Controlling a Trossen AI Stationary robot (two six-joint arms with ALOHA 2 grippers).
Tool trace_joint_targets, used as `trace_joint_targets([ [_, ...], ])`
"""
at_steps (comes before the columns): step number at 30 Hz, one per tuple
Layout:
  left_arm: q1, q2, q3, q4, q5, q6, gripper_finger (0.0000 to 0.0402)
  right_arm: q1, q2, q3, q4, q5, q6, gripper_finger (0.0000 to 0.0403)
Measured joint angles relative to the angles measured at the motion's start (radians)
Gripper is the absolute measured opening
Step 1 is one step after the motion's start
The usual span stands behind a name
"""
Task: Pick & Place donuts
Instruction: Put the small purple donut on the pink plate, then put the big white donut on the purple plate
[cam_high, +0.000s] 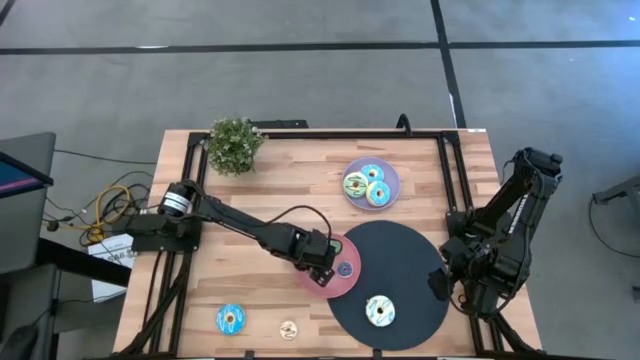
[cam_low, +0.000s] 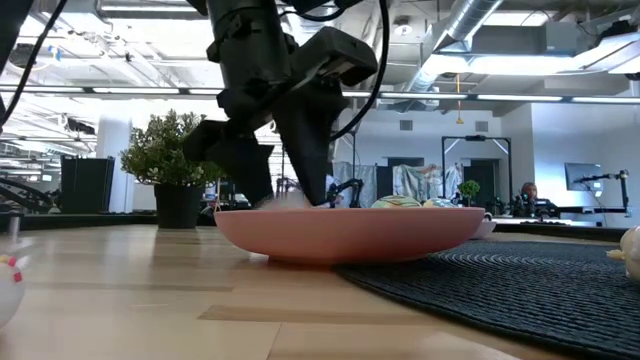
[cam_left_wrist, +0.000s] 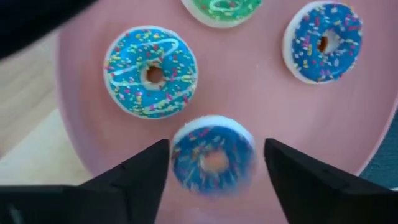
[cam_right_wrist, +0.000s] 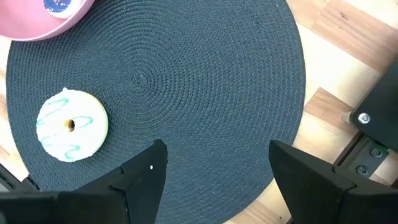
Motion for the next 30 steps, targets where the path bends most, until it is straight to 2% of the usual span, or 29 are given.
trace_joint_targets([
  [6,0.0,0.0,0.0,-0.021,0.003,-0.01,0.0329,0.0,0.0,0.0,-0.003,0.0,0.0,0.0269],
  [11,-0.001,-0.012,0.001,-0.019,0.005,-0.05,0.0354,0.0,0.0,0.0,-0.003,0.0,0.0,0.0269],
  [19,-0.051,-0.019,0.119,-0.217,-0.027,-0.031,0.0355,0.0,0.0,0.0,0.0,0.0,0.0,0.0269],
  [23,-0.079,-0.02,0.166,-0.319,-0.088,-0.034,0.0355,0.0,0.0,0.0,0.001,0.0,0.0,0.0269],
  [25,-0.081,-0.02,0.176,-0.357,-0.072,-0.033,0.0353,0.0,0.0,0.0,0.001,0.0,0.0,0.0269],
  [27,-0.087,-0.02,0.176,-0.359,-0.031,-0.016,0.034,0.0,0.0,0.0,0.001,0.0,0.0,0.0269],
  [30,-0.105,-0.02,0.176,-0.343,-0.025,-0.003,0.0297,0.0,0.0,0.0,0.003,0.0,0.0,0.0269],
])
